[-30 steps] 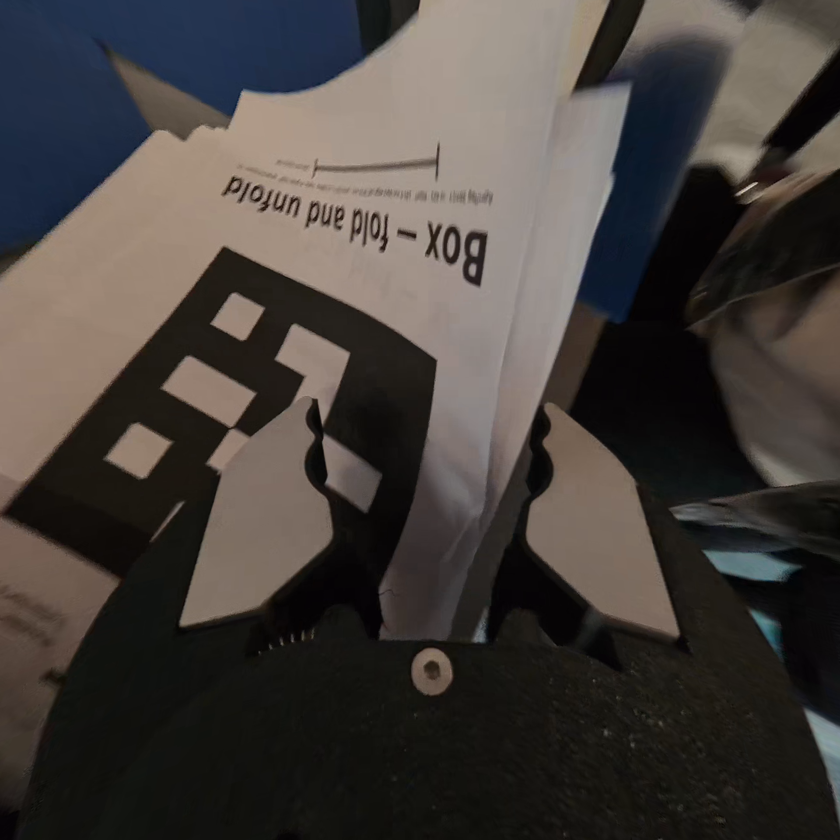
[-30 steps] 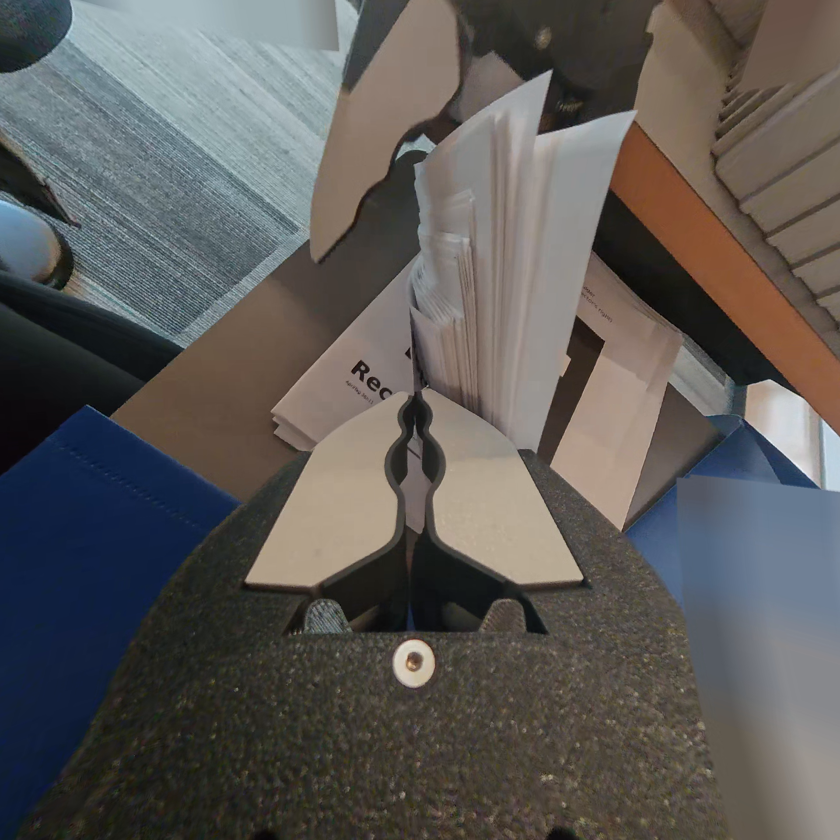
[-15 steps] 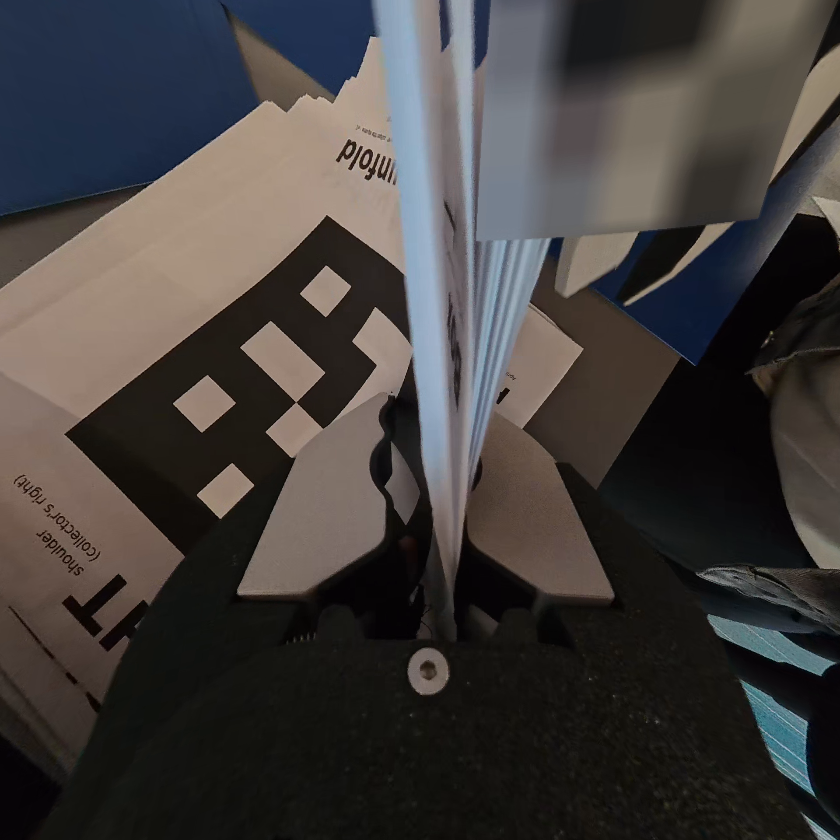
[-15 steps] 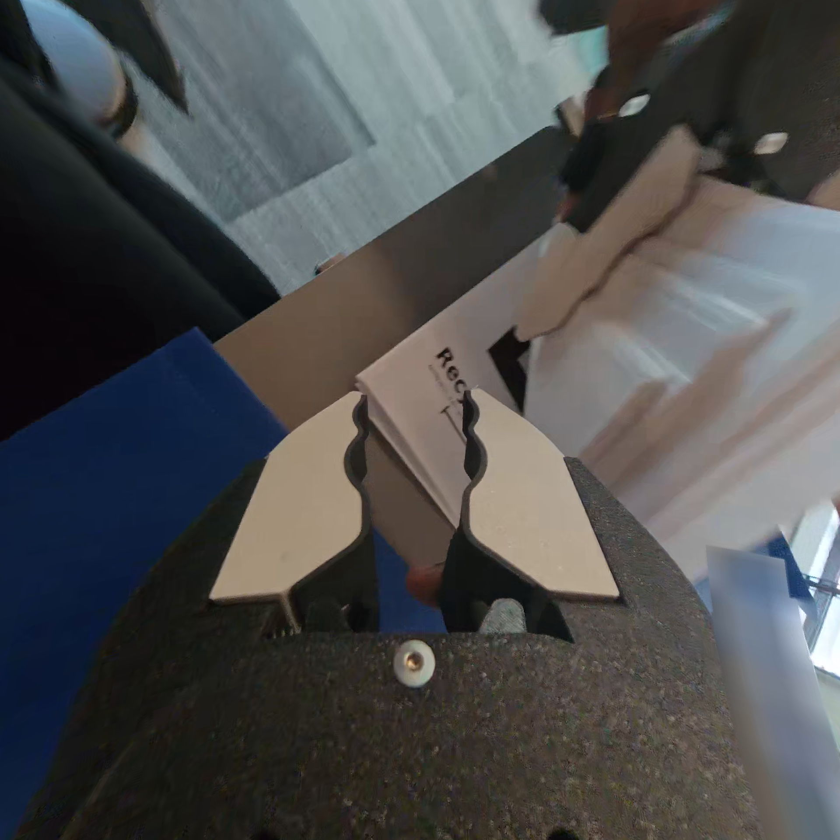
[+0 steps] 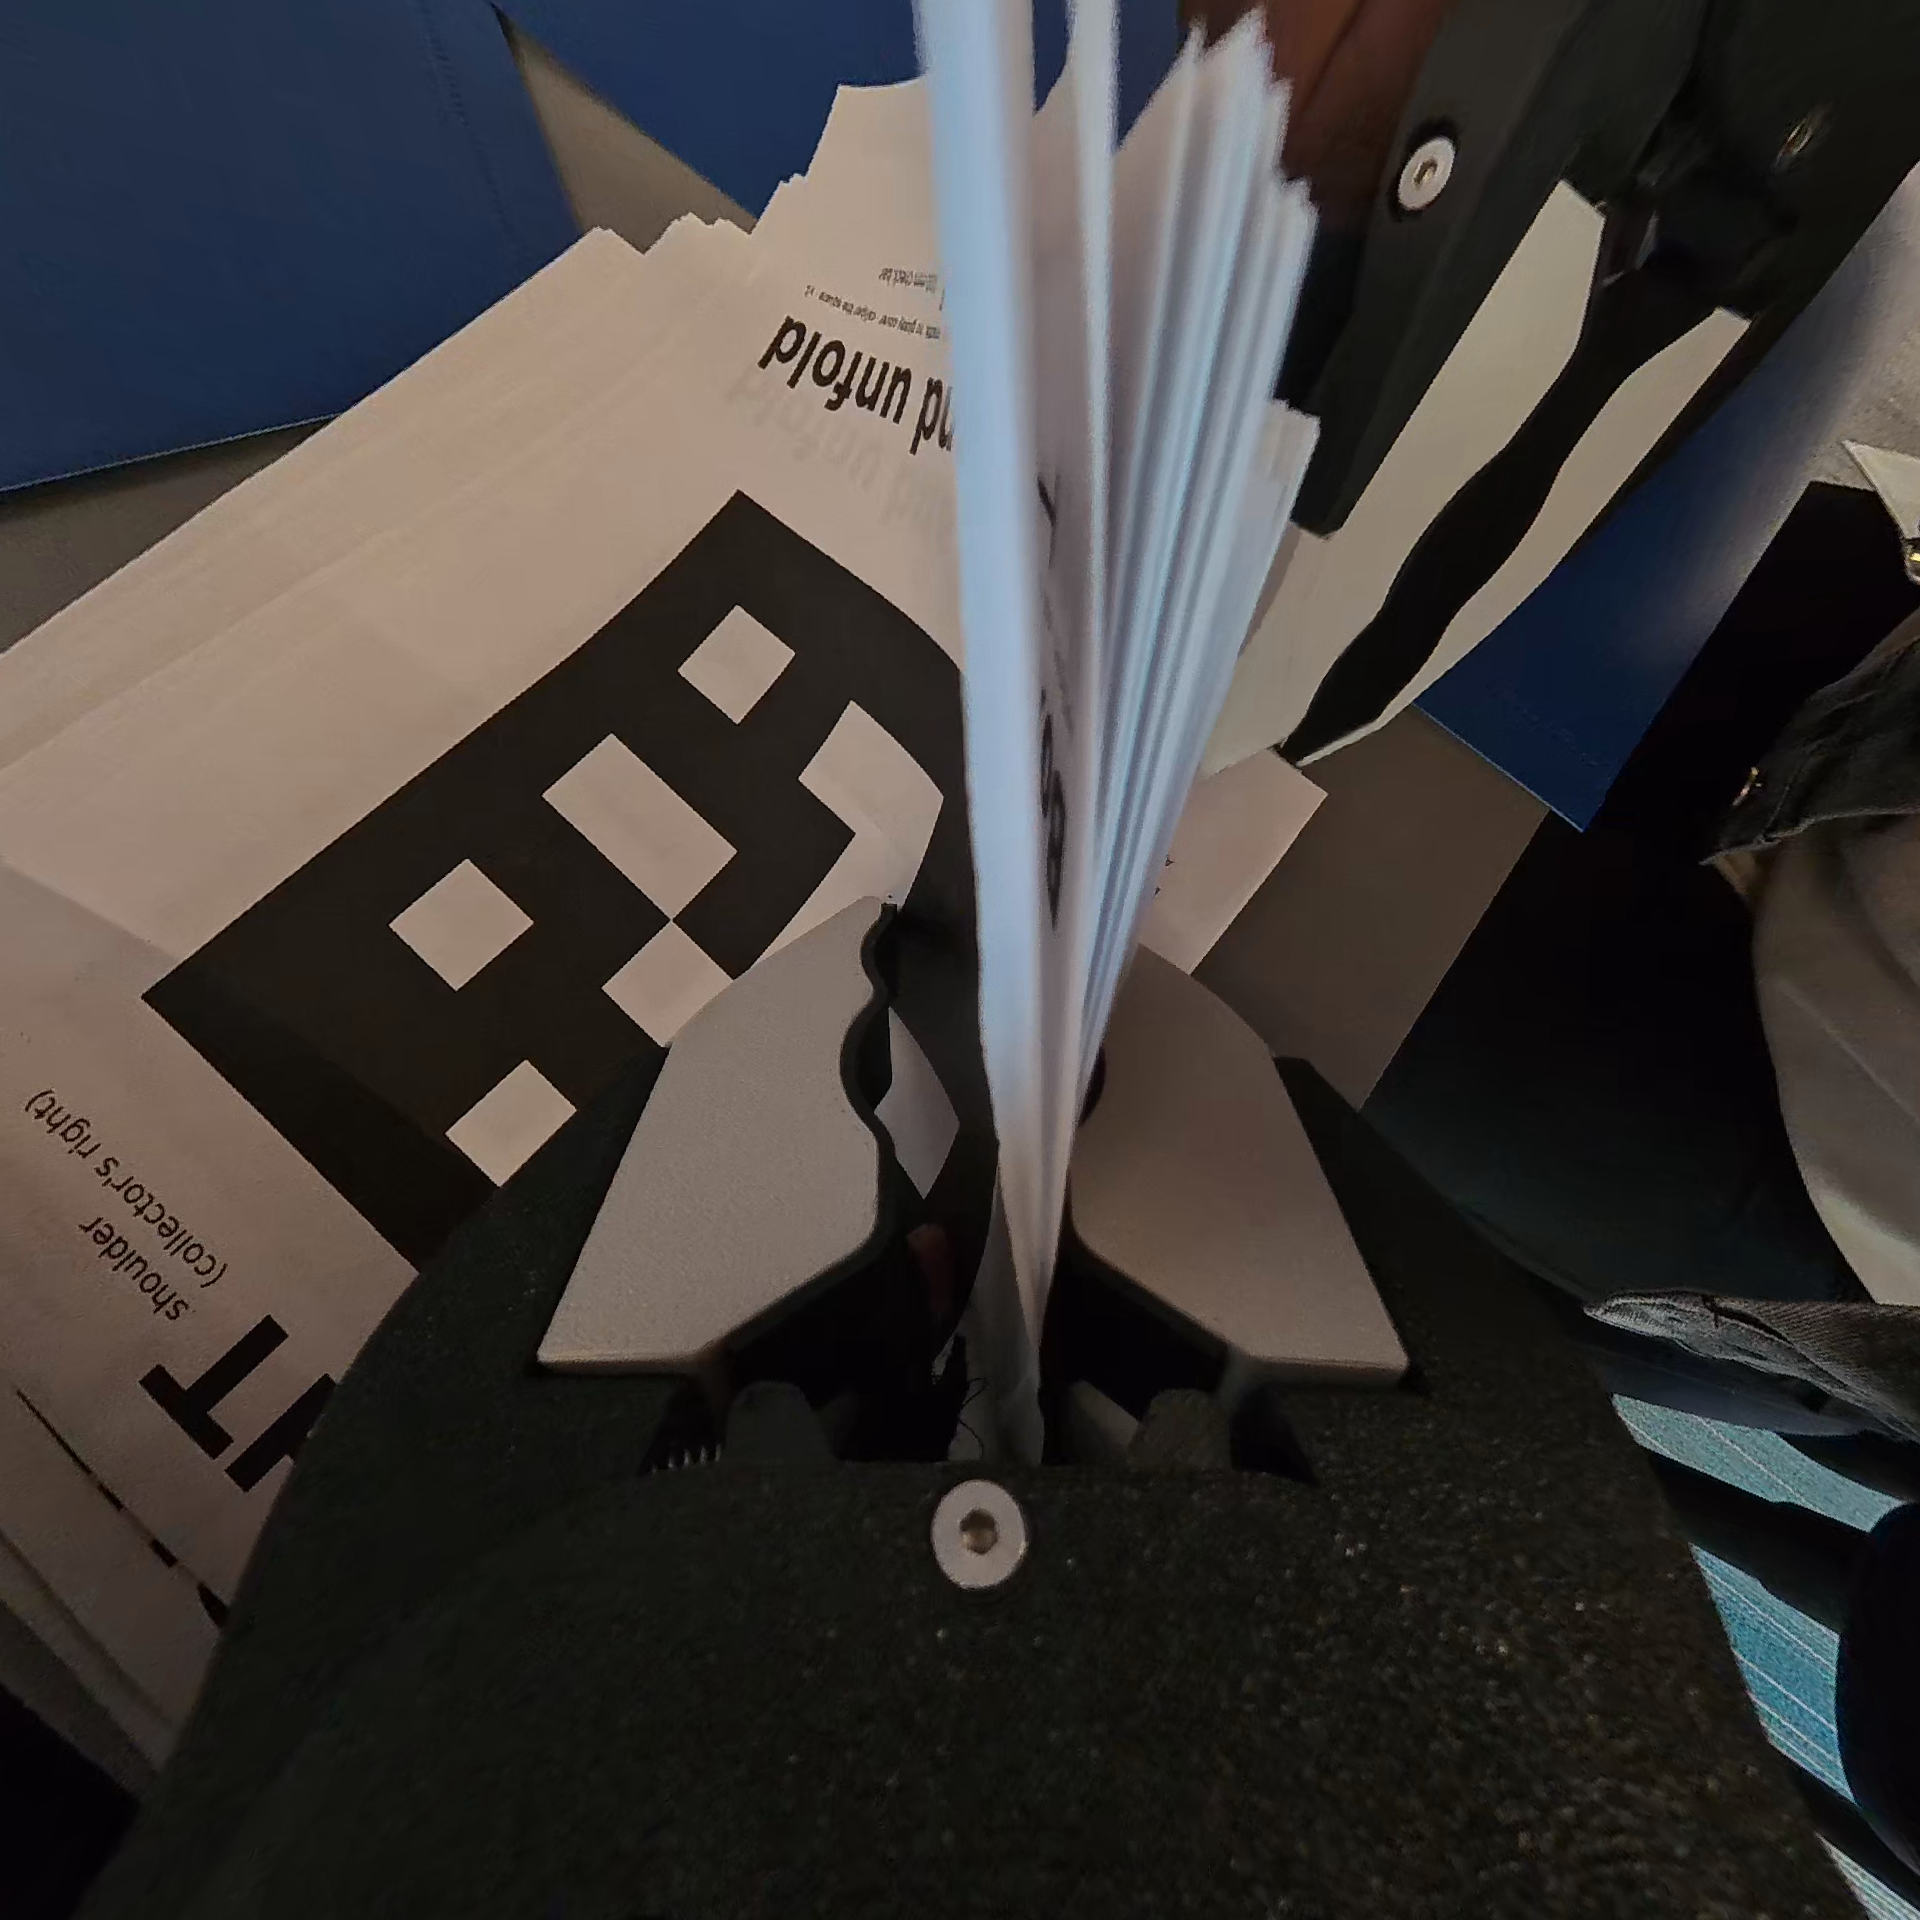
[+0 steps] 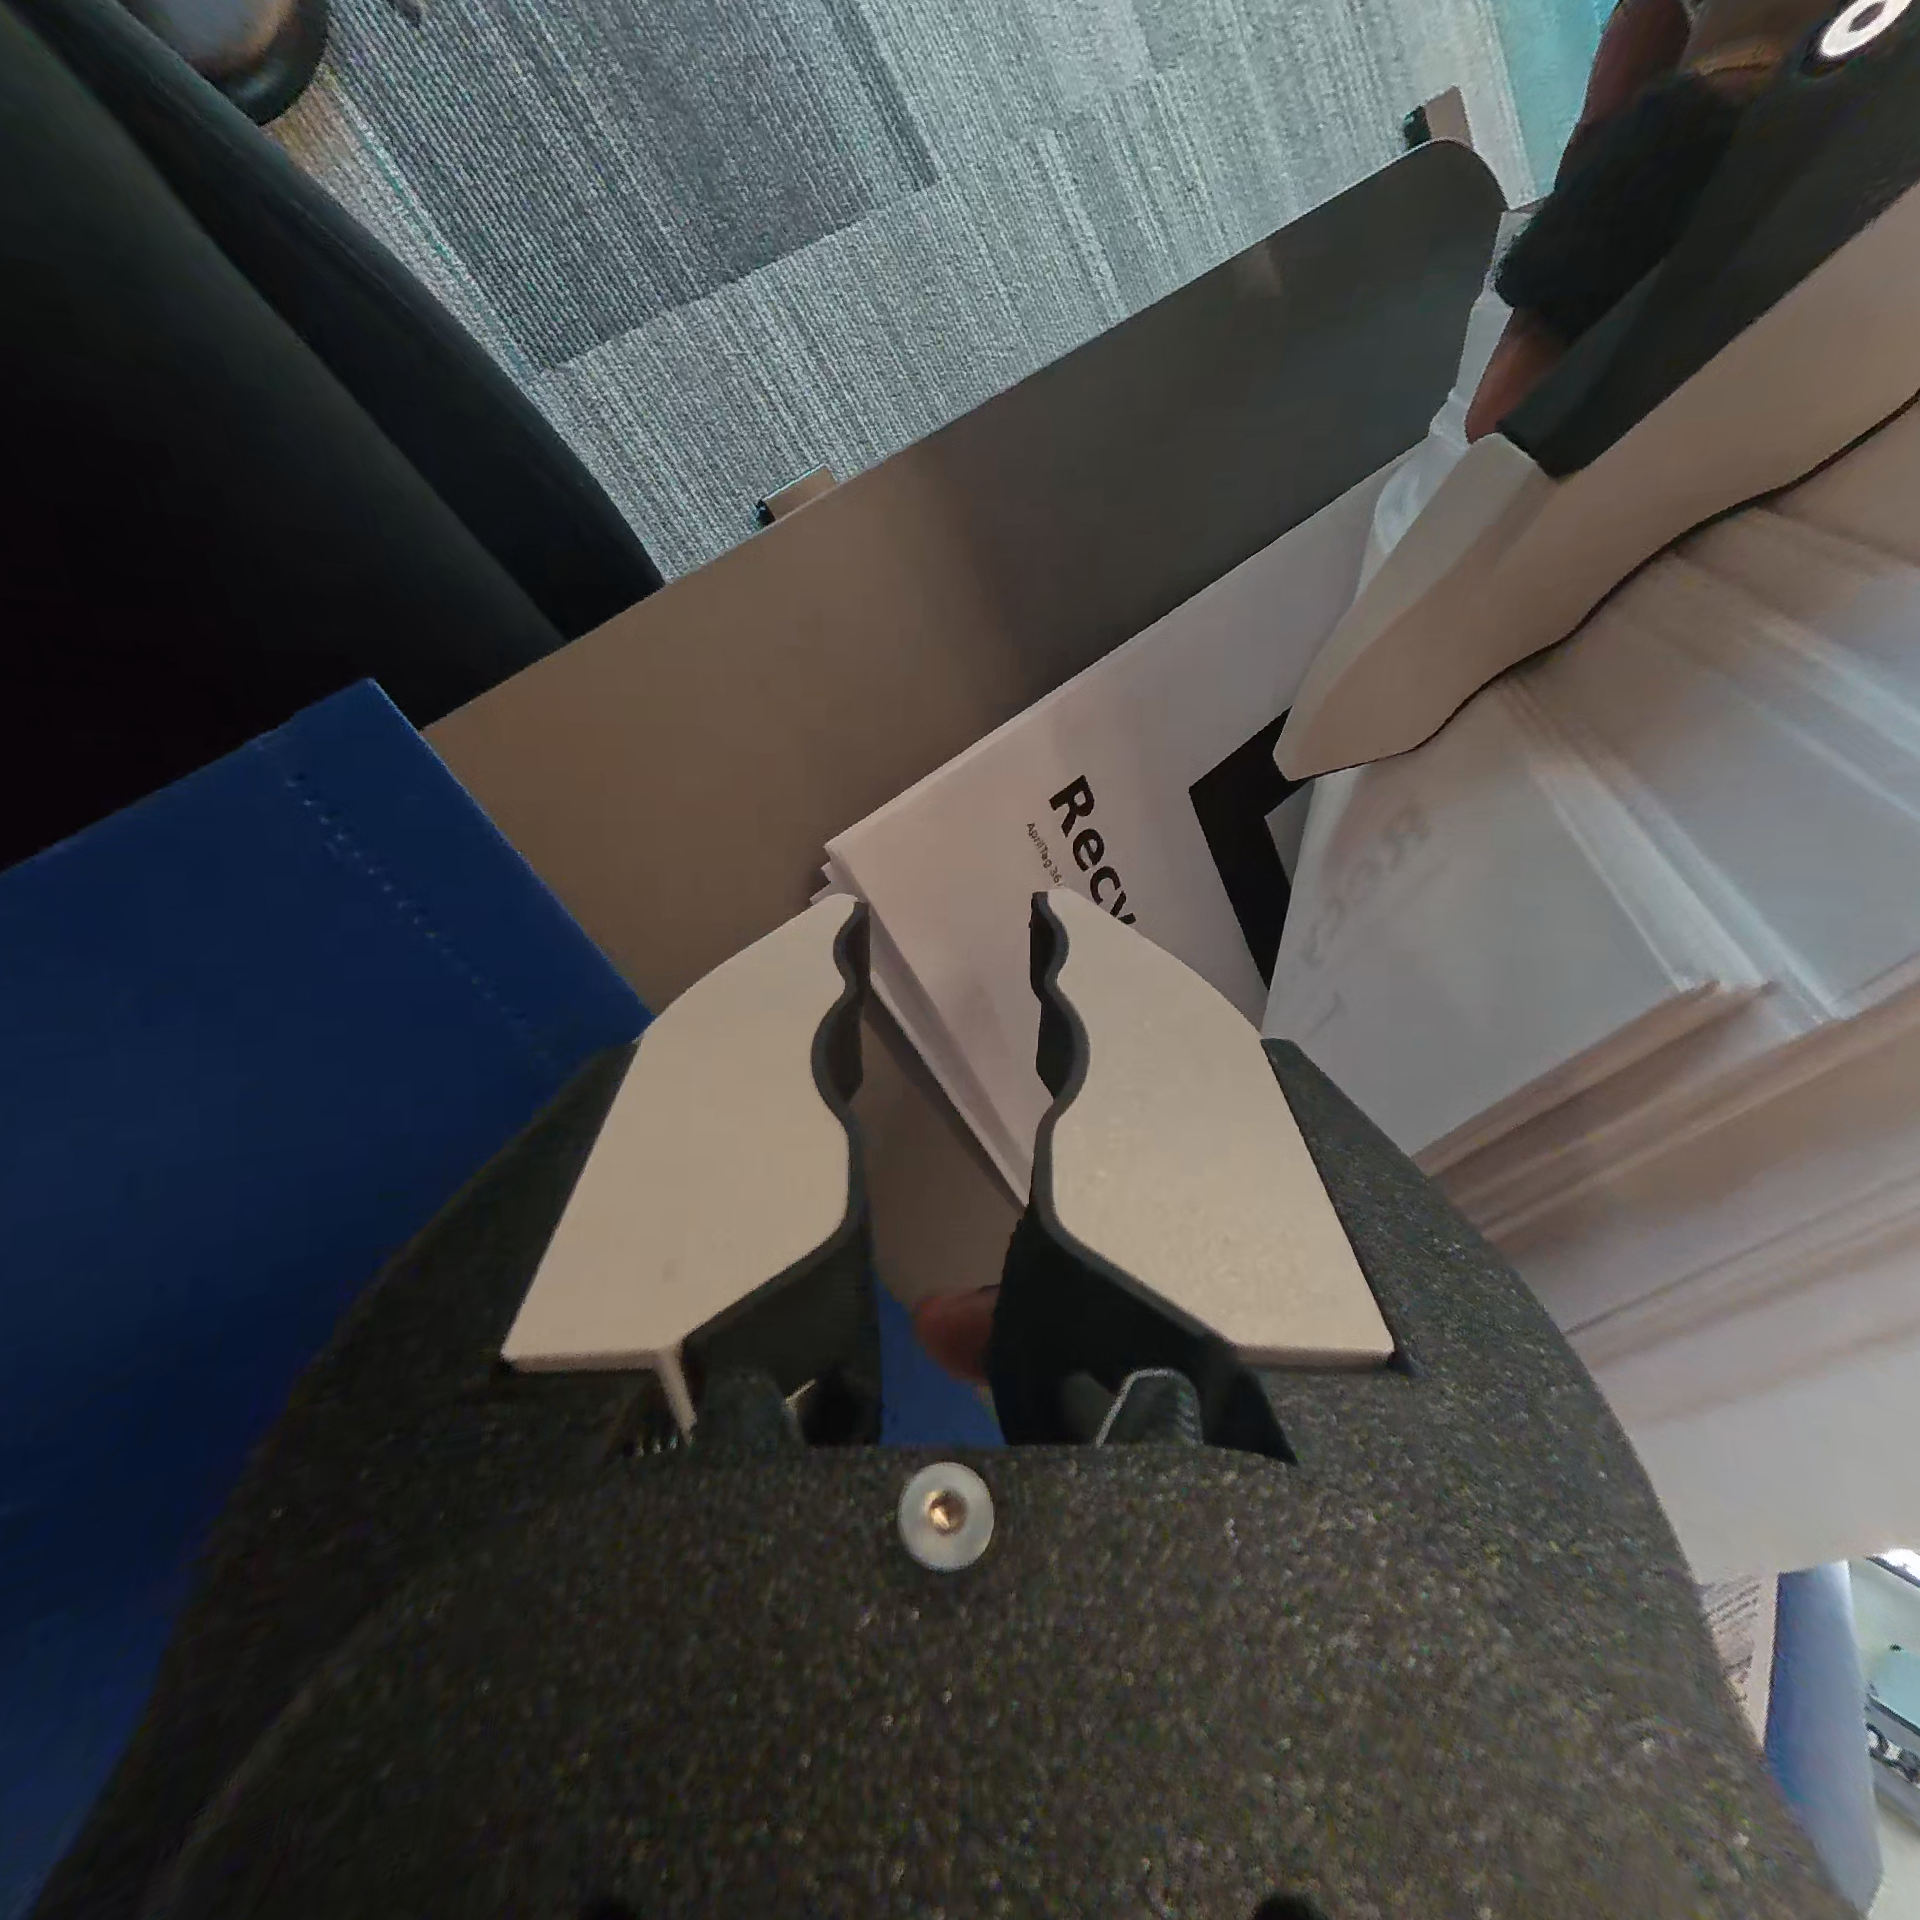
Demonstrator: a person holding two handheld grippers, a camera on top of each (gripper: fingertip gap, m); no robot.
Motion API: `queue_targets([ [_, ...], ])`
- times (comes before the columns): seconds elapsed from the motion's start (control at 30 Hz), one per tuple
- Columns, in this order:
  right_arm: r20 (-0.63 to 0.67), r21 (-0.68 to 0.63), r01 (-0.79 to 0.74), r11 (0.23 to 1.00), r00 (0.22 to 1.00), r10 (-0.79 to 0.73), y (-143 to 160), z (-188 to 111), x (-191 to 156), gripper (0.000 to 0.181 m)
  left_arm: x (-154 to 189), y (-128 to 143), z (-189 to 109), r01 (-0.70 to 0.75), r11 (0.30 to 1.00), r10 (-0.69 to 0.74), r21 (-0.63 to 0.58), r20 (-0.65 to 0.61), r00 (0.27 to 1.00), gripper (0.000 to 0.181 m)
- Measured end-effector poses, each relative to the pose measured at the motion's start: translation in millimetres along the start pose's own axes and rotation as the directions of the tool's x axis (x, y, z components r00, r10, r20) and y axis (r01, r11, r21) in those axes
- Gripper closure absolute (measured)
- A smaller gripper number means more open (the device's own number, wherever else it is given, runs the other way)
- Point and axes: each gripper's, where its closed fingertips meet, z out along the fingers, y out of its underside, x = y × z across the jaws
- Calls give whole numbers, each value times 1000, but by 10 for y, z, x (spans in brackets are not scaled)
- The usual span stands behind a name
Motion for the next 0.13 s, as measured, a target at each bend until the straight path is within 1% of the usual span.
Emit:
queue_targets([
  [0.03,0,2,-2,1000,1000,2,-4,3,3,153,0,0,0,-1,1000,1,-1,0,1000,153],
  [0.13,7,4,-9,1000,1000,9,-1,7,-1,153,2,3,-1,-1,1000,1,-2,-2,1000,153],
])
